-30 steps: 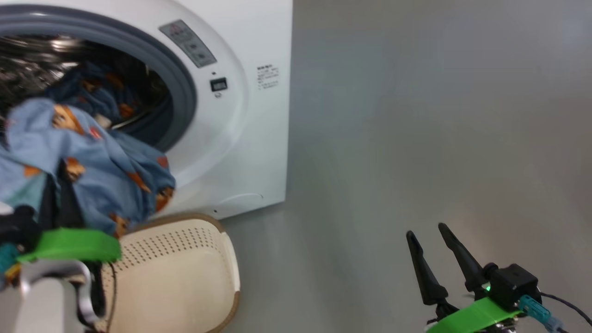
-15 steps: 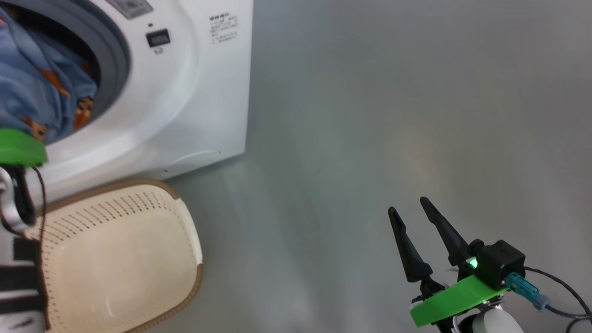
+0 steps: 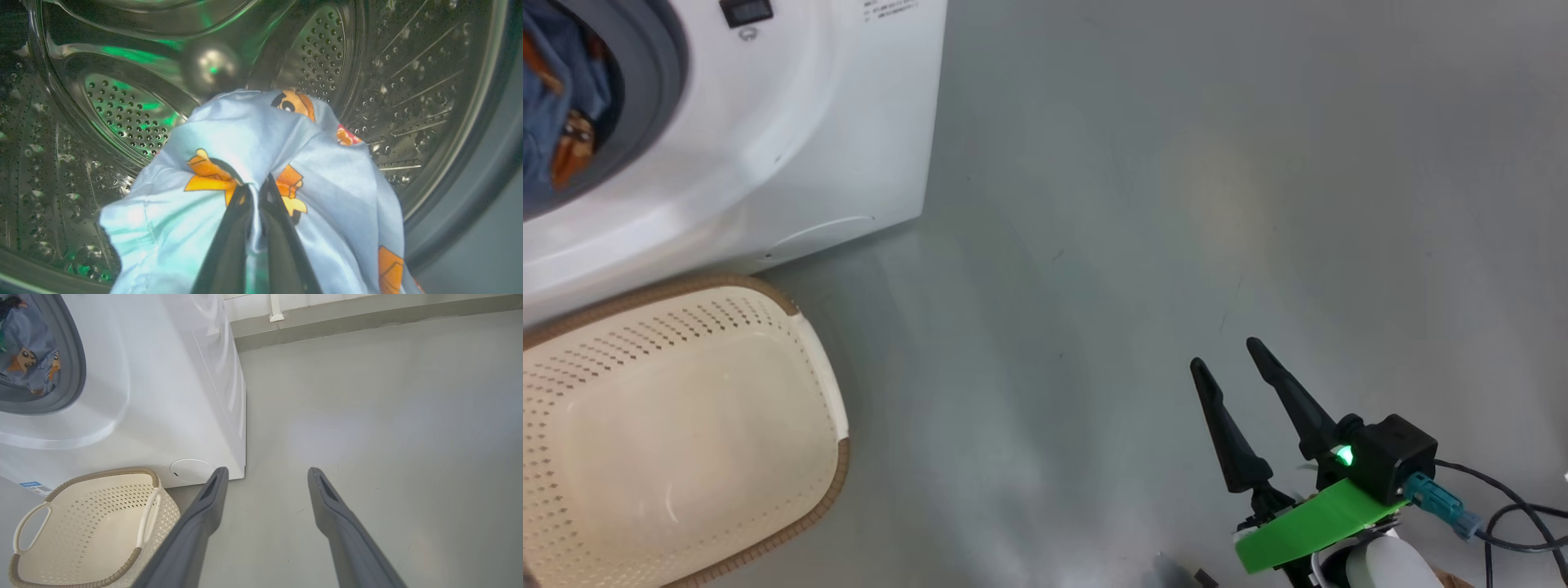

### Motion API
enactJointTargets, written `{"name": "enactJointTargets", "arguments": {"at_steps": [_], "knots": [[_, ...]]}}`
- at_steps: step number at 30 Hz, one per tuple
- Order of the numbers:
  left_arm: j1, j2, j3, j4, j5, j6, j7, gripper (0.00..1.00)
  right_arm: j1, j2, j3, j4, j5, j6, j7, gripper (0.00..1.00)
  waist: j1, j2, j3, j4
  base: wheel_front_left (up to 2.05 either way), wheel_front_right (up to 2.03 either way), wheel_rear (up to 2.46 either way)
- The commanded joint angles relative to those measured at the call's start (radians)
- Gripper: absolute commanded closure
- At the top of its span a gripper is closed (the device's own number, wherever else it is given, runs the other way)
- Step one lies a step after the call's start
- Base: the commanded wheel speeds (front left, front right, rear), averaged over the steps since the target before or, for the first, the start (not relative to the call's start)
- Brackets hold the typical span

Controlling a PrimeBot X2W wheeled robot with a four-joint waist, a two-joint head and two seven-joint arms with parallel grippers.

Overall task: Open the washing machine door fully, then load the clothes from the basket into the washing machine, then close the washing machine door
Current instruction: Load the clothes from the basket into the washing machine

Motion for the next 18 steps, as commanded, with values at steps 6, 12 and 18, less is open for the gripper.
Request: {"name": "enactJointTargets", "arguments": {"at_steps": [6,12,18], "knots": [[-0.164,0.078,0.001,0.071,0.009,-0.018,-0.006,1.00,0.026,-0.024,0.034,-0.040,0.010,0.002,-0.005,0.00,-0.0001,0.0000,0.063,0.000,0.00,0.00,0.00],[-0.280,0.091,-0.007,0.092,0.011,-0.009,-0.006,1.00,0.035,-0.037,0.031,-0.059,0.012,0.002,-0.005,0.00,-0.0001,0.0000,0.121,0.003,0.00,0.00,0.00],[-0.322,0.080,0.041,0.042,-0.010,0.038,-0.006,1.00,0.037,-0.041,0.030,-0.073,0.016,0.002,-0.005,0.00,-0.0001,0.0000,0.157,-0.006,0.00,0.00,0.00]]}}
